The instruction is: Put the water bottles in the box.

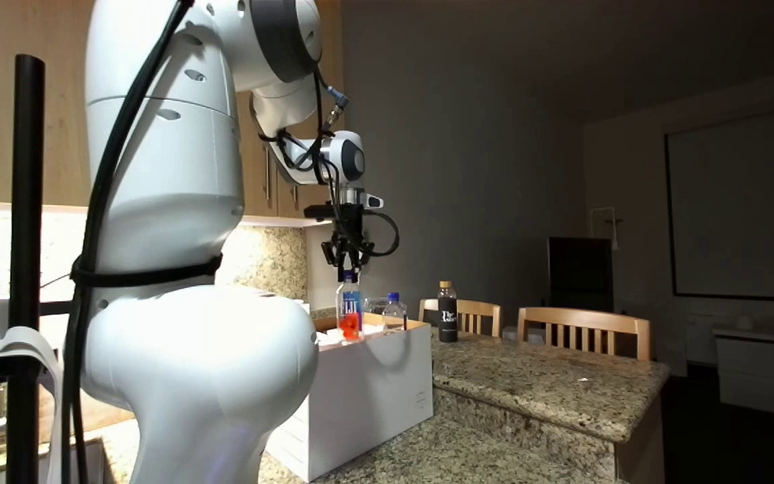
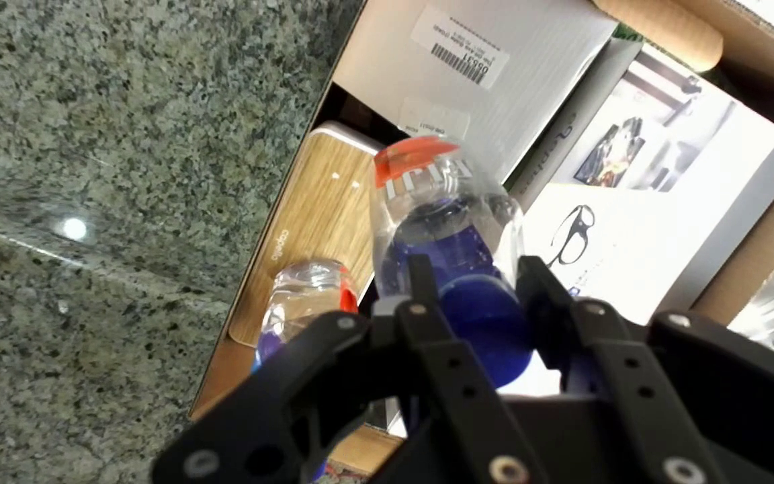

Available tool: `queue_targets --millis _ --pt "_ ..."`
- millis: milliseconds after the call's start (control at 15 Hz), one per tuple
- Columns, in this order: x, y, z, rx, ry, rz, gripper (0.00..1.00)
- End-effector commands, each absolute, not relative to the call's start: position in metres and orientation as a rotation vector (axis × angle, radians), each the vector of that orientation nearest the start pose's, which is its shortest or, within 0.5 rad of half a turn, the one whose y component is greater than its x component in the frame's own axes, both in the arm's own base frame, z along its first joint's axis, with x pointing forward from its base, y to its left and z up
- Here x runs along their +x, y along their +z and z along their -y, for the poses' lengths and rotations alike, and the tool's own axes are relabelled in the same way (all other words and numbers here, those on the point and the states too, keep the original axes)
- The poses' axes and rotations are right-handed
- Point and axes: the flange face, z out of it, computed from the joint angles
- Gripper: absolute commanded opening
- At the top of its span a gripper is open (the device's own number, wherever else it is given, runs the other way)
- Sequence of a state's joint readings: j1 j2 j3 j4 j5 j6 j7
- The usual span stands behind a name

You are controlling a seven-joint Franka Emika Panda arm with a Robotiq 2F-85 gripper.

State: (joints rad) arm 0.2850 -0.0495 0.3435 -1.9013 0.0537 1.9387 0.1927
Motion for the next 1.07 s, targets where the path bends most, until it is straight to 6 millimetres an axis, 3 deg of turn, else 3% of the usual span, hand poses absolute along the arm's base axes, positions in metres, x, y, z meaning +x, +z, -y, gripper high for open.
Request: queue_targets --millis 0,333,733,1000 --pt "0.447 0.511 -0.347 -3.007 0.011 0.682 0.15" --pt "0.455 0.489 -0.35 -3.027 0.107 0.676 0.15" --pt "0.482 0.485 -0.324 -3.034 0.104 0.588 0.15" --pt "0.497 0.487 -0.31 -3.027 0.013 0.537 0.15"
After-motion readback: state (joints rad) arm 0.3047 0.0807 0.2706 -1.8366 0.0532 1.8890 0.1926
